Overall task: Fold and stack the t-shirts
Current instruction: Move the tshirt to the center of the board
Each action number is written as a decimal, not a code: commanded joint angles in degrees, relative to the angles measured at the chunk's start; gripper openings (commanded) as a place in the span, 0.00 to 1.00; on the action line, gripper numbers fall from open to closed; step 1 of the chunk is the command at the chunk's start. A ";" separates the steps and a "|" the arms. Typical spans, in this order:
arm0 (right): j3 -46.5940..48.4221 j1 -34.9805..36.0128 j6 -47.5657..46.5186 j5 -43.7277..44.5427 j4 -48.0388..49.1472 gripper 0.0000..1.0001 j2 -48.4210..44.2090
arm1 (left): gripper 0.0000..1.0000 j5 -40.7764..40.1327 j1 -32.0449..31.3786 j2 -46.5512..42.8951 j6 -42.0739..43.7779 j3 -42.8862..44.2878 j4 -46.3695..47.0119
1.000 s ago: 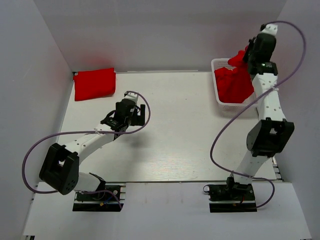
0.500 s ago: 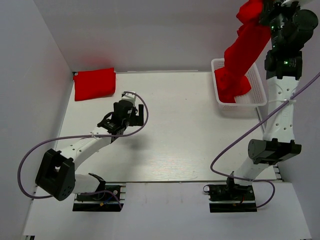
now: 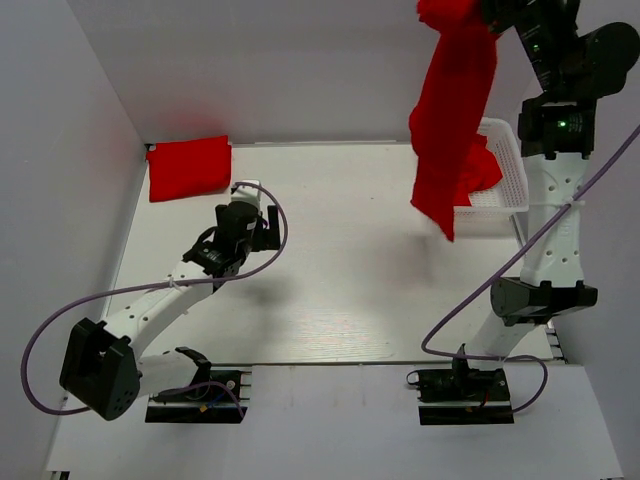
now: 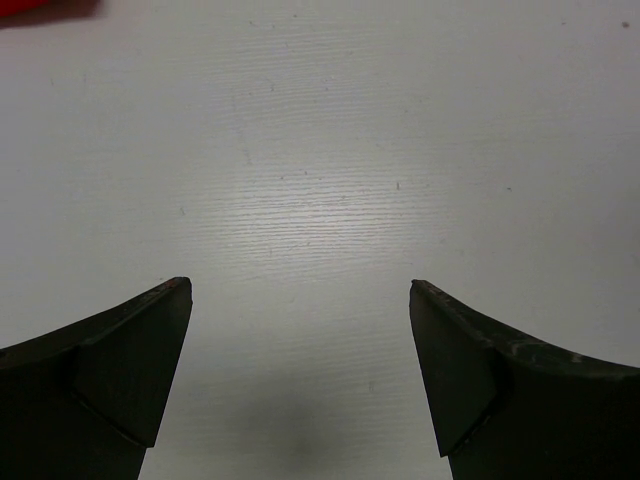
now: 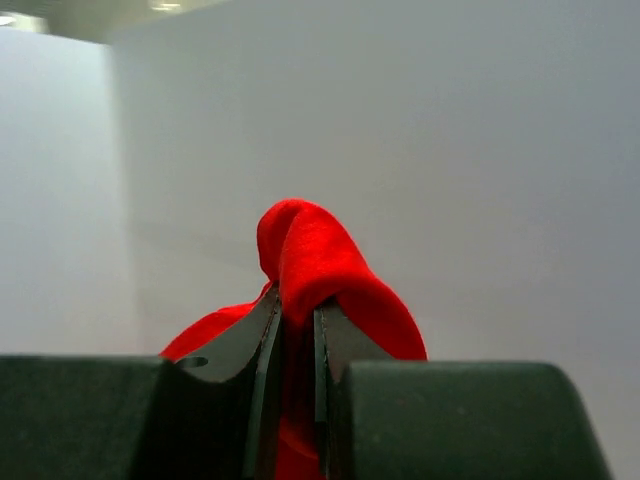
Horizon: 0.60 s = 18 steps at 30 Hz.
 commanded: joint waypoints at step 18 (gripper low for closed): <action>-43.33 20.61 -8.87 -7.37 9.95 0.00 -4.96 | 1.00 -7.04 0.16 -6.59 -7.16 -1.14 -9.40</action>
